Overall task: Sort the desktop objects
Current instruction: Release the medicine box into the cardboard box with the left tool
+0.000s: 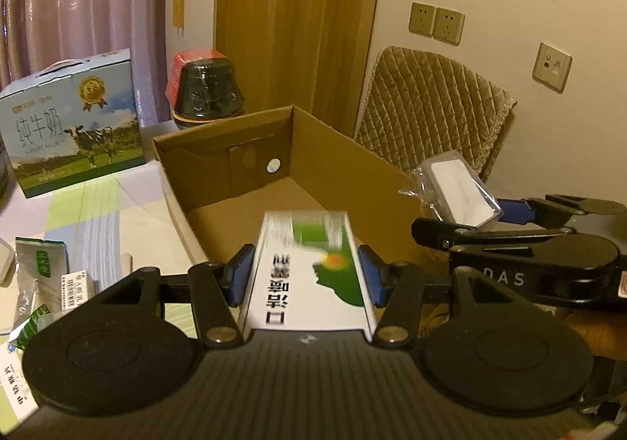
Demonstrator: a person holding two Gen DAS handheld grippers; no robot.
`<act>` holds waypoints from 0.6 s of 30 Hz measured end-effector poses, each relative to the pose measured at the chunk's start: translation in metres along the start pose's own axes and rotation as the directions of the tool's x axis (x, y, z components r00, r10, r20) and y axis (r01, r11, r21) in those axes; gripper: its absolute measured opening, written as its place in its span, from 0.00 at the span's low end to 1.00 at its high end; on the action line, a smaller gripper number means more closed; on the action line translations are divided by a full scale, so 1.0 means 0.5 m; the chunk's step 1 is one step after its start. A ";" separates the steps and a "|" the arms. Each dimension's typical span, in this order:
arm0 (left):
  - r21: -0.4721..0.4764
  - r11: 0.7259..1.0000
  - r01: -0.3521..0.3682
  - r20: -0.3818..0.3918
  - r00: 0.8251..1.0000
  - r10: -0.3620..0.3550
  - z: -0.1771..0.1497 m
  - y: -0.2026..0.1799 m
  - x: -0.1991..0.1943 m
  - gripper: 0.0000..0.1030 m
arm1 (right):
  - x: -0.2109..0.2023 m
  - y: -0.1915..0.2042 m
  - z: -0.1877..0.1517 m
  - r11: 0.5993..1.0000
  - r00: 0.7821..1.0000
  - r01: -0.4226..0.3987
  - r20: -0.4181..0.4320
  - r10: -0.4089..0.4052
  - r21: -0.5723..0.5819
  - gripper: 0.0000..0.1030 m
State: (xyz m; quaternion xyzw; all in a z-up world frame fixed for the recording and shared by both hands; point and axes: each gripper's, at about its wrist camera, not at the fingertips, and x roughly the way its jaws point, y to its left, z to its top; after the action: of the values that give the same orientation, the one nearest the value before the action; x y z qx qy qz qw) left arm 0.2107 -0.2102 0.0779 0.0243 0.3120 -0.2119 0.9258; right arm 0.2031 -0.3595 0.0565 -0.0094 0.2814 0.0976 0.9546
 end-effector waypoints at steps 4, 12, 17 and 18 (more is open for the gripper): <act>0.006 1.000 0.002 0.006 1.000 -0.002 0.003 0.001 0.003 0.47 | 0.002 0.000 -0.001 1.000 1.000 -0.002 -0.004 0.002 0.002 0.66; -0.005 0.999 -0.039 0.028 0.999 0.039 -0.002 0.048 -0.043 0.57 | 0.002 0.009 0.002 1.000 1.000 -0.021 -0.009 0.021 0.008 0.66; -0.012 0.998 -0.060 0.020 0.998 0.060 -0.017 0.069 -0.066 0.62 | 0.007 0.028 0.002 0.999 0.999 -0.032 -0.018 0.032 -0.002 0.66; -0.013 0.998 -0.062 0.016 0.998 0.062 -0.020 0.073 -0.068 0.63 | 0.009 0.032 0.003 0.999 0.999 -0.035 -0.020 0.035 -0.004 0.66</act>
State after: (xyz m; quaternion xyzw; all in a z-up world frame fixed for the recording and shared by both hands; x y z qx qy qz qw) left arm 0.1955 -0.1626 0.0868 0.0265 0.3048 -0.1813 0.9346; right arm 0.2044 -0.3427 0.0560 -0.0076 0.2907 0.1146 0.9499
